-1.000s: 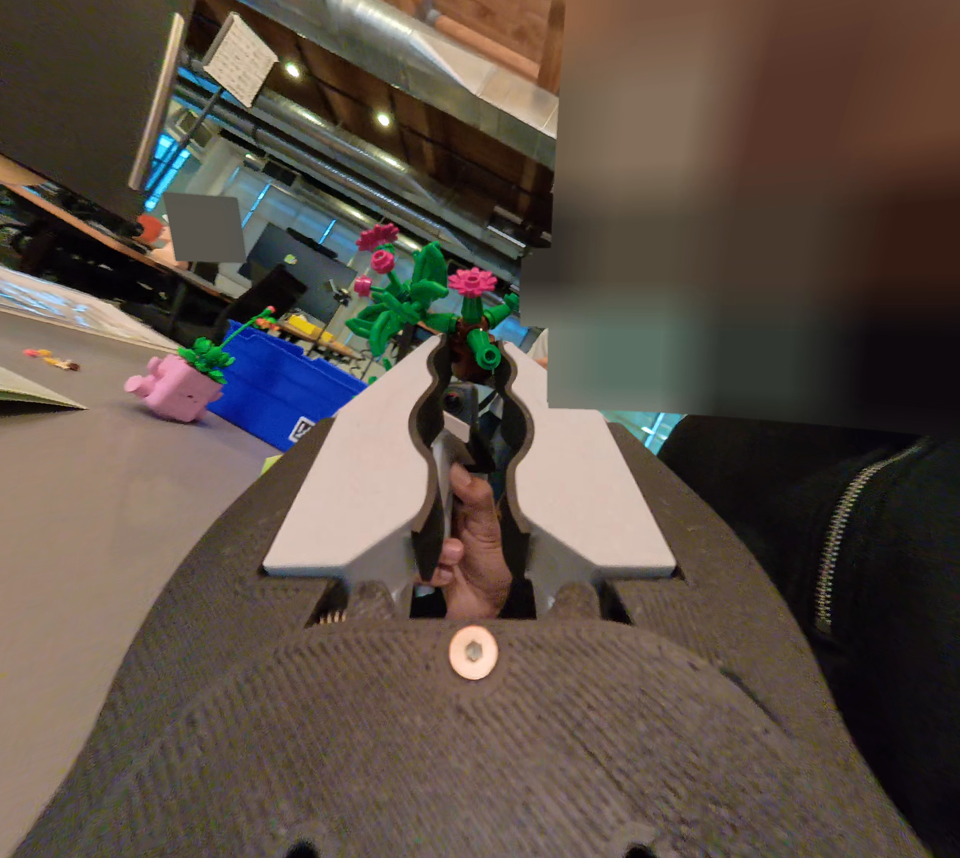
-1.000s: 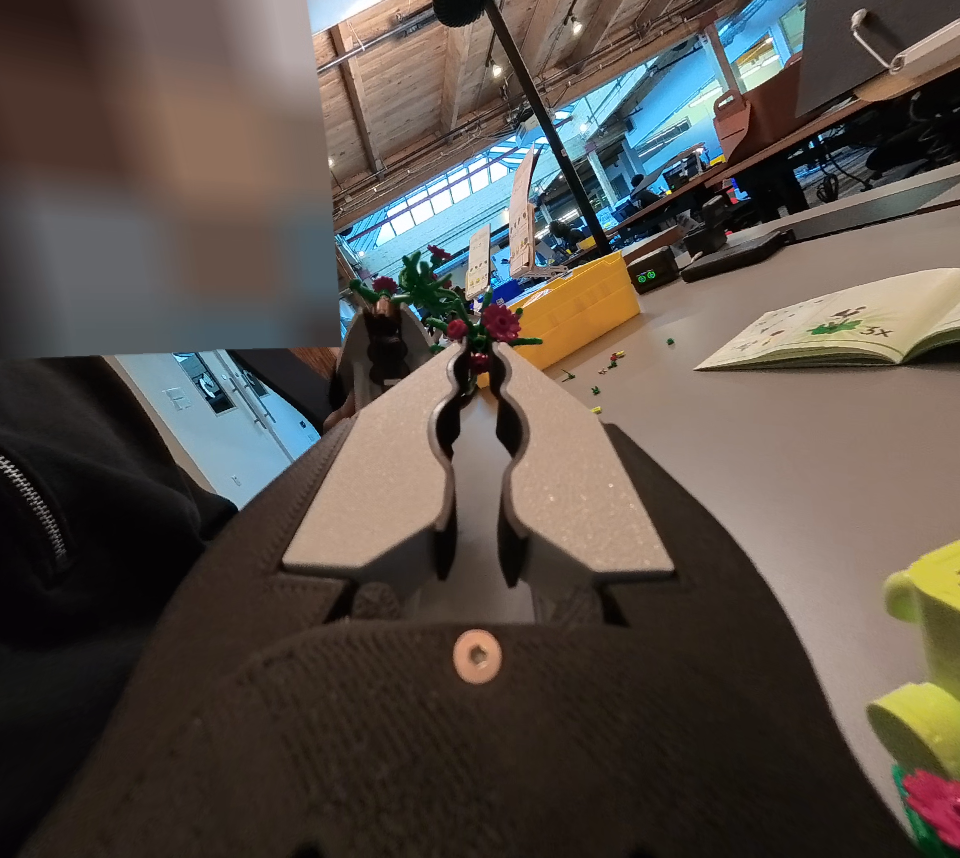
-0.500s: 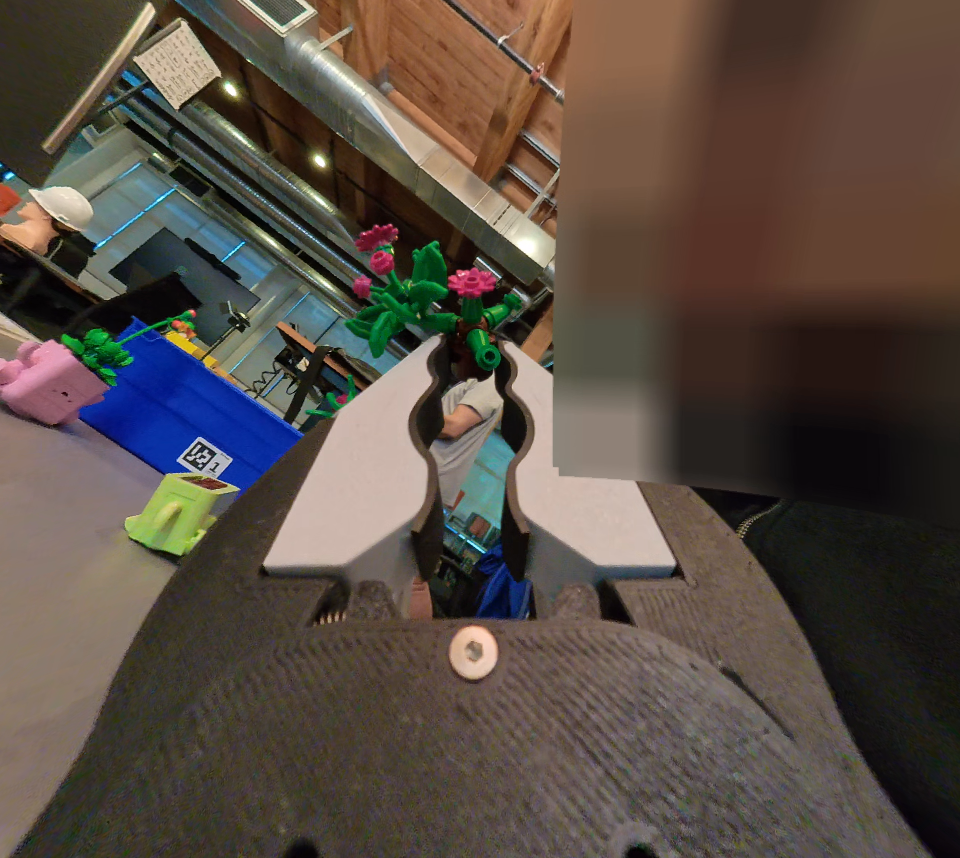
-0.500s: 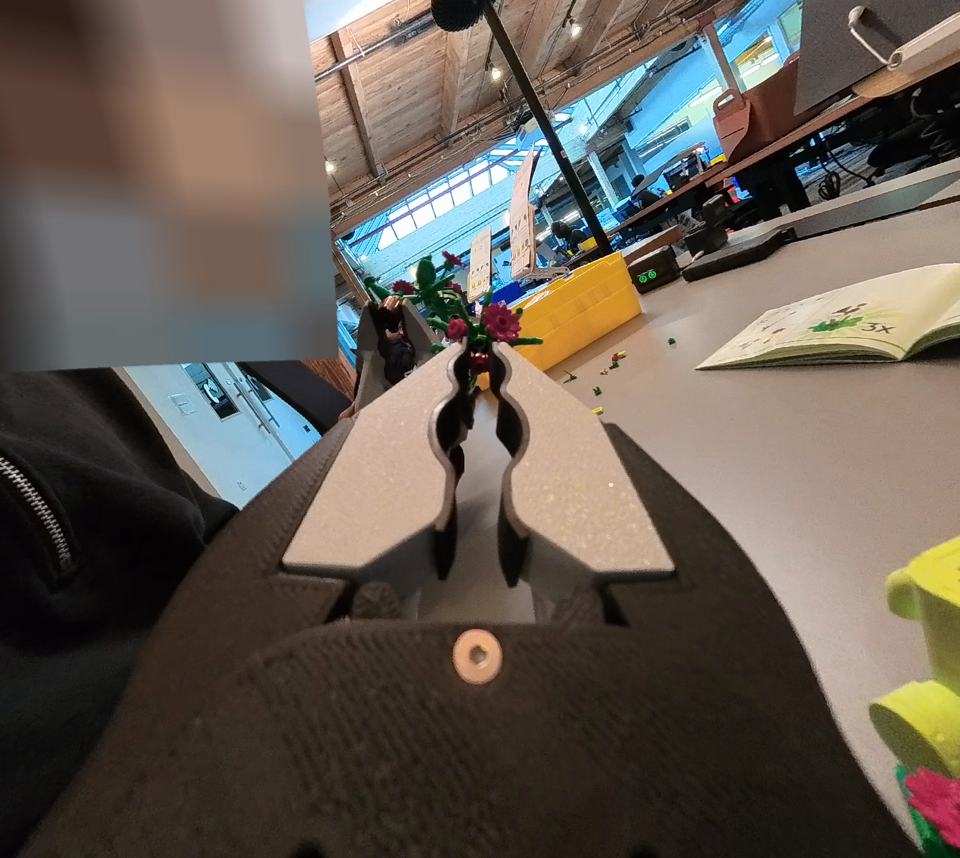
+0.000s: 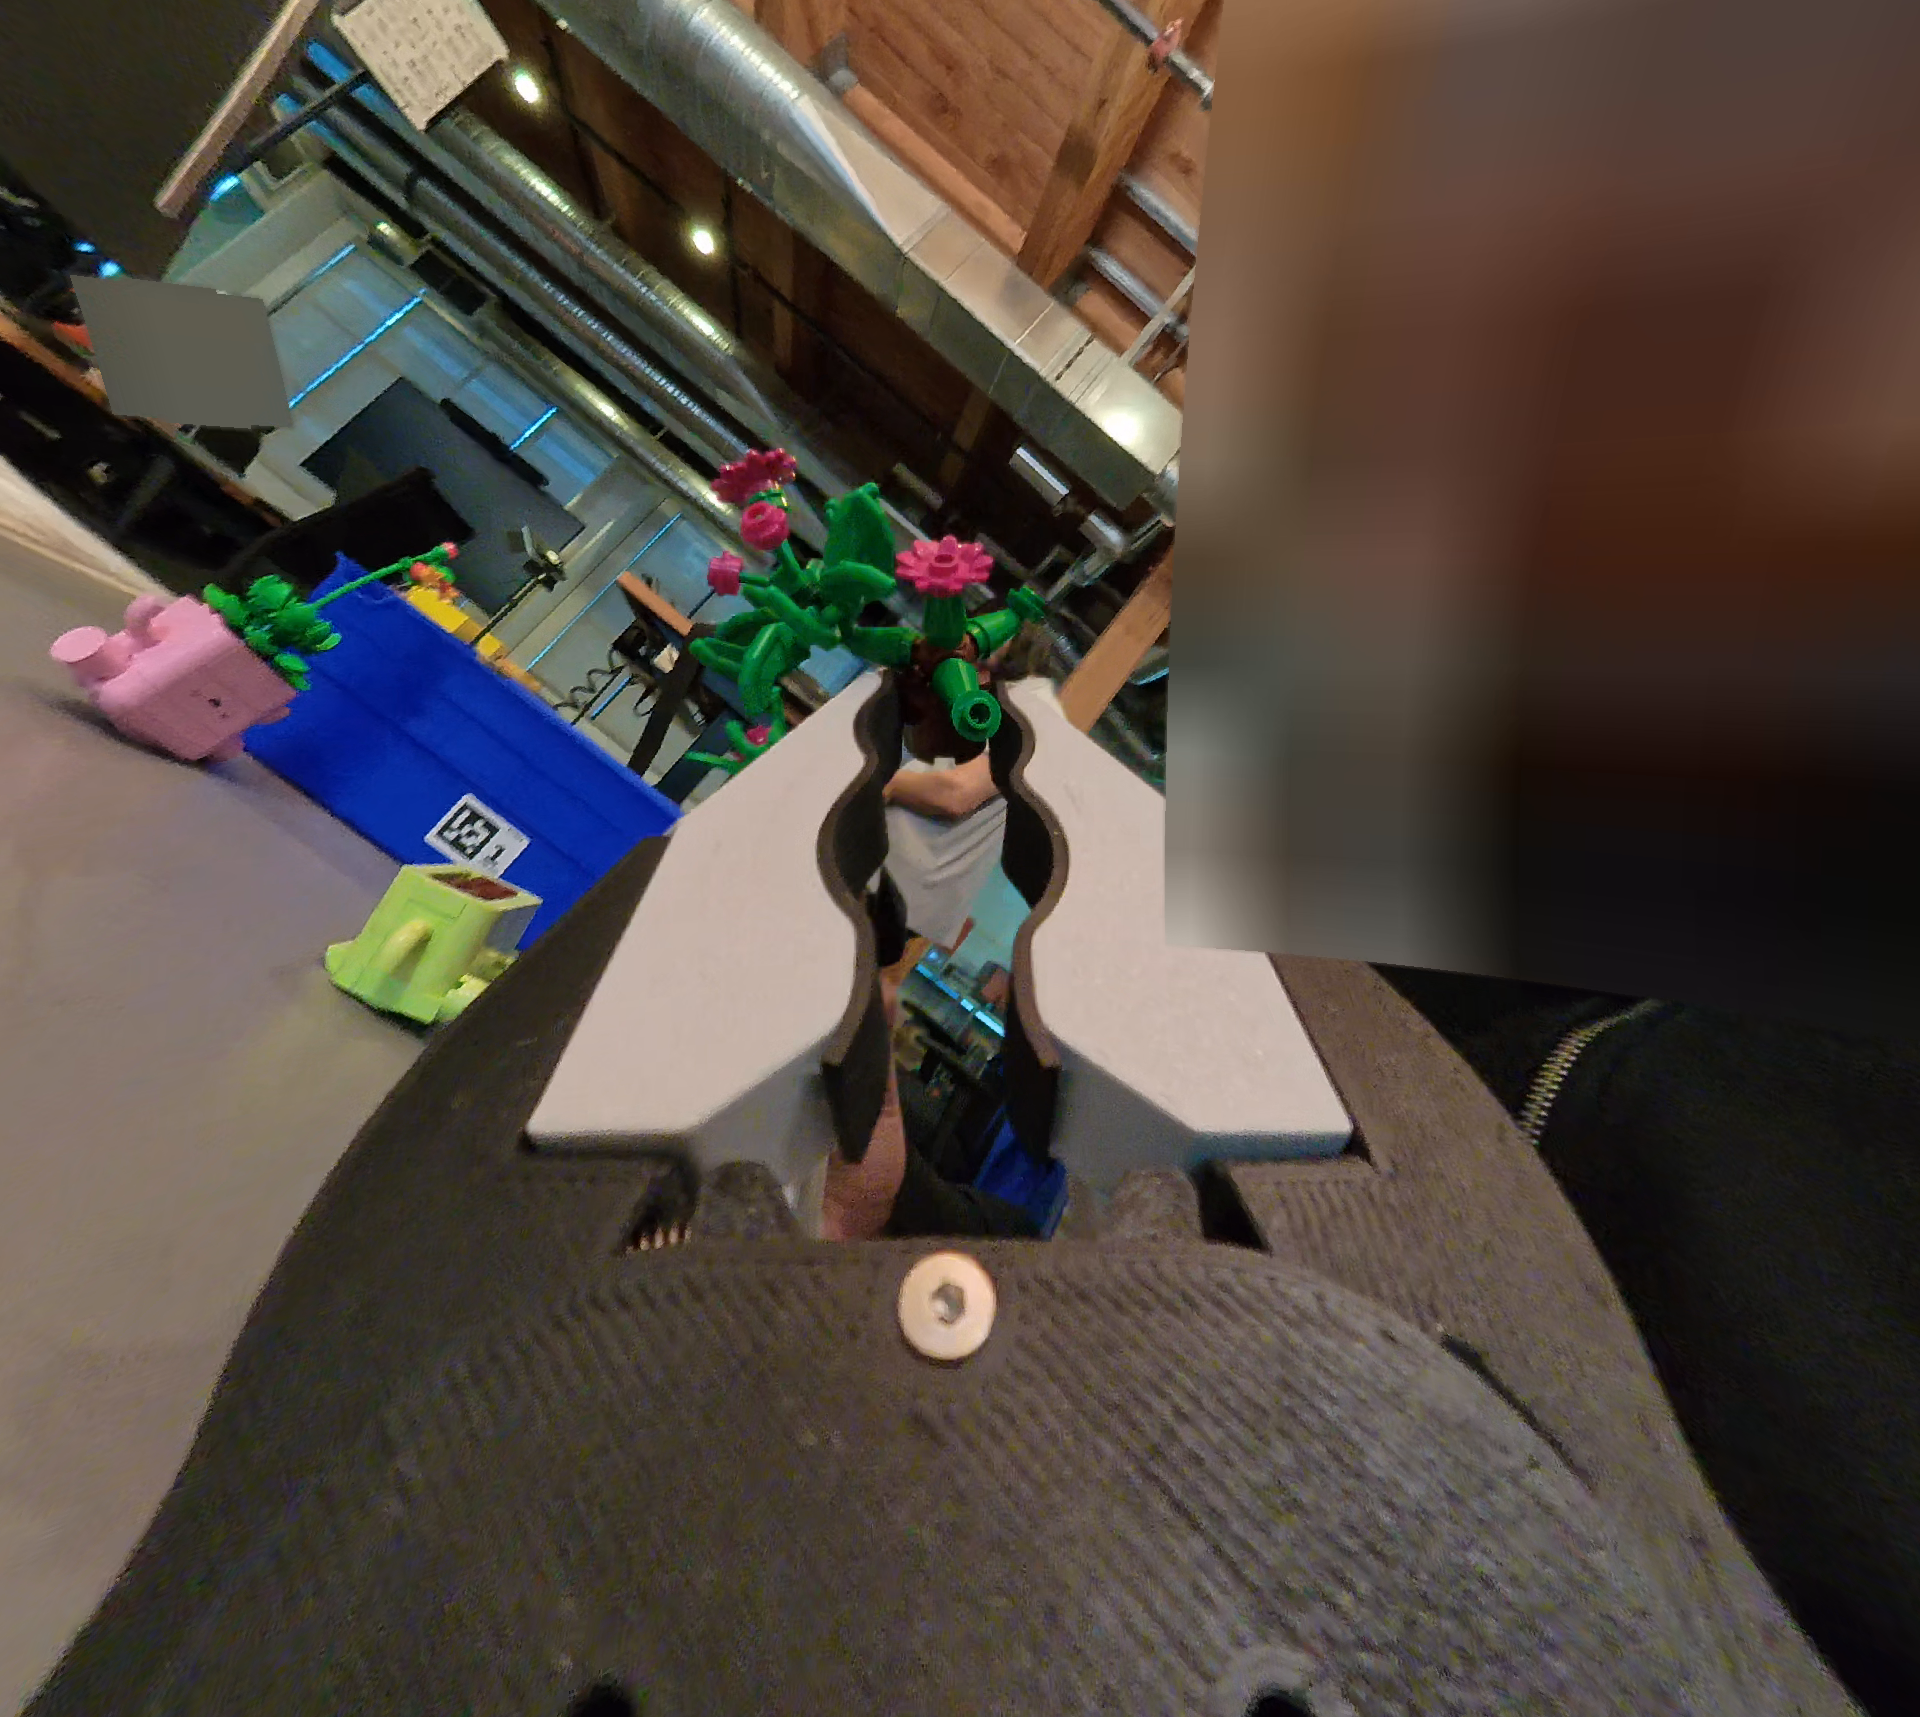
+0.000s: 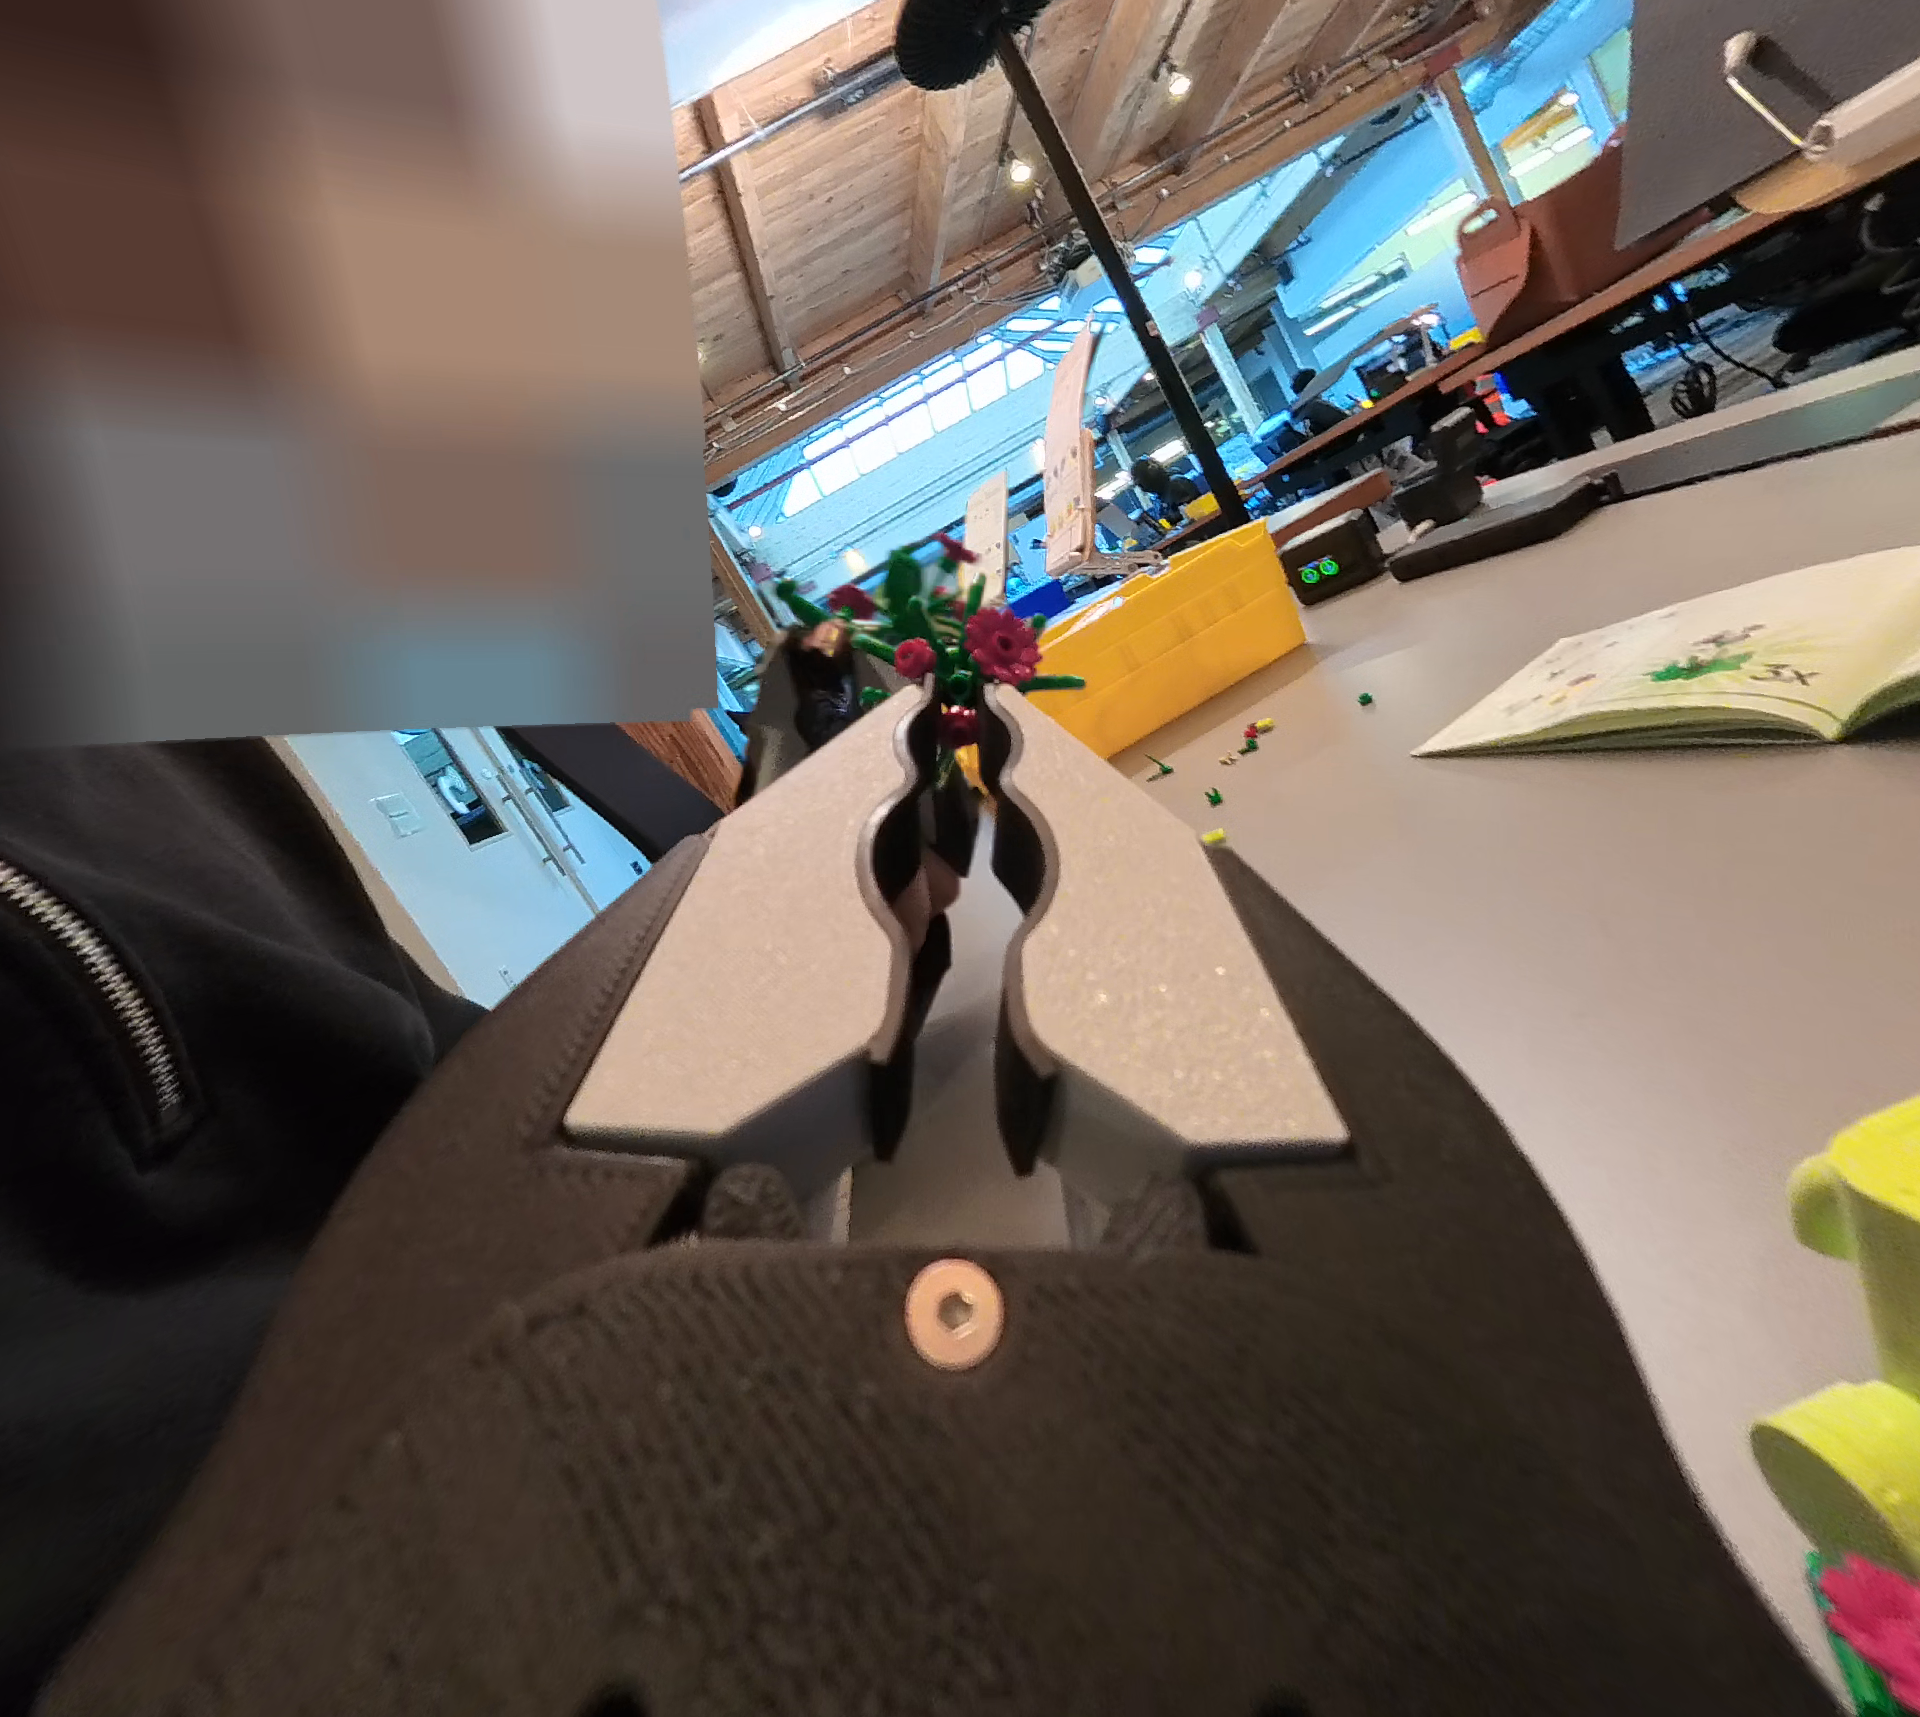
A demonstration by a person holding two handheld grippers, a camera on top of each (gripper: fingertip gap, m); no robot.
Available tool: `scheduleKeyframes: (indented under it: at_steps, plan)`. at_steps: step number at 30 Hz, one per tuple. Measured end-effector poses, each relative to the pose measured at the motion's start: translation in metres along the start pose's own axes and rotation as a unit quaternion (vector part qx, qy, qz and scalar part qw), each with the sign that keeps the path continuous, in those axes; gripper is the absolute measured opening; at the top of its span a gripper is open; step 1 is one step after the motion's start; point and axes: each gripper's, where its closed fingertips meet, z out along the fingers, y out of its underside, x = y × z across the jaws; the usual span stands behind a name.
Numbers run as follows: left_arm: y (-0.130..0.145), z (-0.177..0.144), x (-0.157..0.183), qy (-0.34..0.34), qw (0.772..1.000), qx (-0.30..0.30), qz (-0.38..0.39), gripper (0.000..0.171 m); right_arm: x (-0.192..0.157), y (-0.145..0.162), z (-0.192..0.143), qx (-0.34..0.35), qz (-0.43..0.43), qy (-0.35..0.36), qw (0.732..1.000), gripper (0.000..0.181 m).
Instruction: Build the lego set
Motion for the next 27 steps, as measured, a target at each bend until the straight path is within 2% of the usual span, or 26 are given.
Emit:
scheduleKeyframes:
  at_steps: [1,7,12,27]
  plan:
    - [0.003,0.001,-0.003,-0.011,1.0,-0.009,0.003,0.013,-0.002,-0.001,-0.001,0.001,-0.001,-0.006,1.0,0.004]
    - [0.019,0.006,-0.015,-0.073,0.994,-0.068,0.041,0.013,-0.022,-0.008,-0.004,0.021,0.014,-0.075,0.997,0.004]
    - [0.03,0.01,-0.017,-0.091,0.988,-0.104,0.071,0.013,-0.029,-0.017,-0.009,0.049,0.043,-0.112,0.992,0.004]
    - [0.034,0.011,-0.019,-0.088,0.988,-0.112,0.061,0.013,-0.033,-0.038,-0.023,0.106,0.086,-0.162,0.977,0.004]
